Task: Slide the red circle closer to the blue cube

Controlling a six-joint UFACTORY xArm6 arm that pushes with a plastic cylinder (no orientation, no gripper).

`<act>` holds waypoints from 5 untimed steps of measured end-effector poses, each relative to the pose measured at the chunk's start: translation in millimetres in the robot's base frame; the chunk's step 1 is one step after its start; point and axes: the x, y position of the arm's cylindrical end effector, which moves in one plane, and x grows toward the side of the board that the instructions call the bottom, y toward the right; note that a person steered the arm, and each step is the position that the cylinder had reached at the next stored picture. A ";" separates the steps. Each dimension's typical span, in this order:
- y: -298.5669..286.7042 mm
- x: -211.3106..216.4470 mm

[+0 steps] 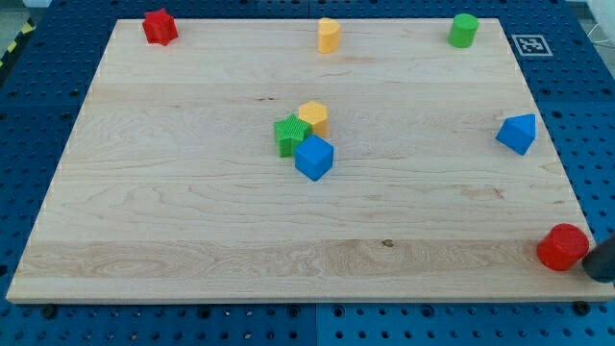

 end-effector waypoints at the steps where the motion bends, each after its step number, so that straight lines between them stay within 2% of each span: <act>1: -22.9 -11.4; 3: -75.7 -31.7; 5: -120.9 -73.1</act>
